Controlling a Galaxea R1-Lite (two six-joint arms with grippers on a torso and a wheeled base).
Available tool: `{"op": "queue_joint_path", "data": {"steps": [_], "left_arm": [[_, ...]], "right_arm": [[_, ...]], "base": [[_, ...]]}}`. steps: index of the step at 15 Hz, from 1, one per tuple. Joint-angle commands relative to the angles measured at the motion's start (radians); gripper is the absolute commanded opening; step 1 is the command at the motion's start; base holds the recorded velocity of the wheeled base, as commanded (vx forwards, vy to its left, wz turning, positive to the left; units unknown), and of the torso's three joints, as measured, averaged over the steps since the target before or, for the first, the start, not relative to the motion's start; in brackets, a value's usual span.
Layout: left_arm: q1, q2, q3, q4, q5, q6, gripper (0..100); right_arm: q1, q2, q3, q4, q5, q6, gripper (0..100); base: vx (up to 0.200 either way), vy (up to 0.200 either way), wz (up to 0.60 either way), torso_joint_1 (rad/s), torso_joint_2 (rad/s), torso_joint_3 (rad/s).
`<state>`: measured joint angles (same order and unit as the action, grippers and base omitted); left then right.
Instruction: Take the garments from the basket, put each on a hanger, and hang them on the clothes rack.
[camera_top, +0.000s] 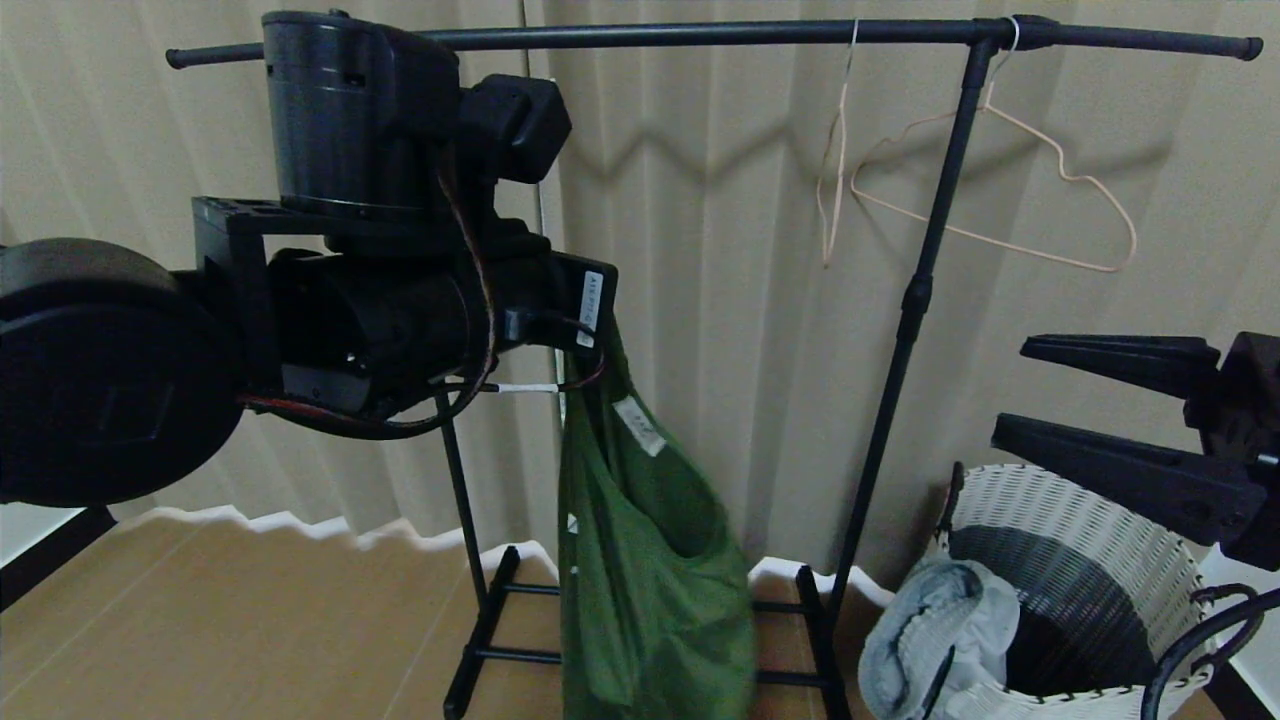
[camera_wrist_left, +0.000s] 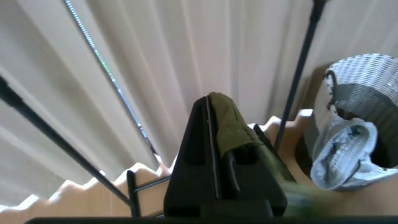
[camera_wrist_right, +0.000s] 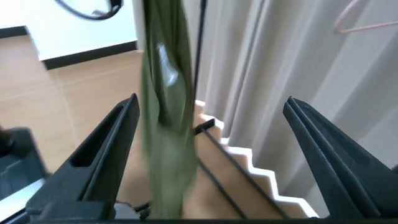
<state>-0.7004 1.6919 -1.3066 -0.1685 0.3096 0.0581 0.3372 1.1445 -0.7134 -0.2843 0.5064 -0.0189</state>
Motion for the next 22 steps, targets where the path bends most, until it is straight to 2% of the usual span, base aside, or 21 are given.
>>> {"op": "queue_joint_path", "data": {"steps": [1,3,4,5,6,7,8,11,12,13,14,16,17,18,19,20,22], "left_arm": [[-0.001,0.002,0.001,0.000,0.011,0.000,0],[0.002,-0.034,0.067,0.006,0.088,0.002,0],[0.010,-0.098,0.145,0.009,0.094,0.006,0],[0.025,-0.149,0.219,0.007,0.092,0.012,0],[0.038,-0.166,0.248,0.007,0.094,0.016,0],[0.076,-0.238,0.333,0.007,0.095,0.040,0],[0.095,-0.294,0.385,0.007,0.095,0.060,0],[0.136,-0.534,0.615,0.011,0.098,0.068,0],[0.142,-0.566,0.649,0.009,0.098,0.068,0],[0.206,-0.692,0.784,0.009,0.095,0.065,0],[0.263,-0.732,0.828,0.007,0.088,0.060,0],[0.380,-0.781,0.879,0.003,0.045,0.048,0],[0.406,-0.804,0.889,0.004,0.013,0.043,0],[0.407,-0.805,0.891,0.004,0.011,0.043,0],[0.450,-0.824,0.894,0.003,-0.015,0.043,0],[0.450,-0.824,0.894,0.003,-0.015,0.043,0],[0.452,-0.837,0.880,0.003,-0.072,0.049,0]], "right_arm": [[0.000,-0.011,0.014,-0.003,0.006,-0.003,100],[-0.041,-0.015,0.048,0.005,-0.002,-0.064,100],[-0.104,-0.032,0.091,0.007,-0.014,-0.162,100],[-0.164,-0.038,0.130,0.007,-0.058,-0.253,100],[-0.187,-0.037,0.144,0.005,-0.092,-0.285,100],[-0.227,-0.034,0.178,-0.004,-0.229,-0.337,100],[-0.228,-0.037,0.187,-0.003,-0.285,-0.340,100],[-0.248,-0.066,0.258,-0.044,-0.390,-0.340,100],[-0.250,-0.069,0.269,-0.055,-0.404,-0.340,100],[-0.277,-0.081,0.325,-0.113,-0.431,-0.338,100],[-0.300,-0.081,0.350,-0.147,-0.431,-0.337,100],[-0.345,-0.071,0.385,-0.213,-0.431,-0.337,100],[-0.350,-0.069,0.387,-0.217,-0.431,-0.335,100],[-0.350,-0.069,0.387,-0.217,-0.431,-0.335,100],[-0.350,-0.071,0.385,-0.217,-0.430,-0.335,100],[-0.350,-0.071,0.385,-0.217,-0.430,-0.335,100],[-0.350,-0.069,0.384,-0.217,-0.424,-0.332,100]], "base": [[0.000,0.000,0.00,0.000,0.00,0.000],[0.000,0.000,0.00,0.000,0.00,0.000],[0.000,0.000,0.00,0.000,0.00,0.000],[0.000,0.000,0.00,0.000,0.00,0.000],[0.000,0.000,0.00,0.000,0.00,0.000],[0.000,0.000,0.00,0.000,0.00,0.000],[0.000,0.000,0.00,0.000,0.00,0.000],[0.000,0.000,0.00,0.000,0.00,0.000],[0.000,0.000,0.00,0.000,0.00,0.000],[0.000,0.000,0.00,0.000,0.00,0.000],[0.000,0.000,0.00,0.000,0.00,0.000],[0.000,0.000,0.00,0.000,0.00,0.000],[0.000,0.000,0.00,0.000,0.00,0.000],[0.000,0.000,0.00,0.000,0.00,0.000],[0.000,0.000,0.00,0.000,0.00,0.000],[0.000,0.000,0.00,0.000,0.00,0.000],[0.000,0.000,0.00,0.000,0.00,0.000]]}}
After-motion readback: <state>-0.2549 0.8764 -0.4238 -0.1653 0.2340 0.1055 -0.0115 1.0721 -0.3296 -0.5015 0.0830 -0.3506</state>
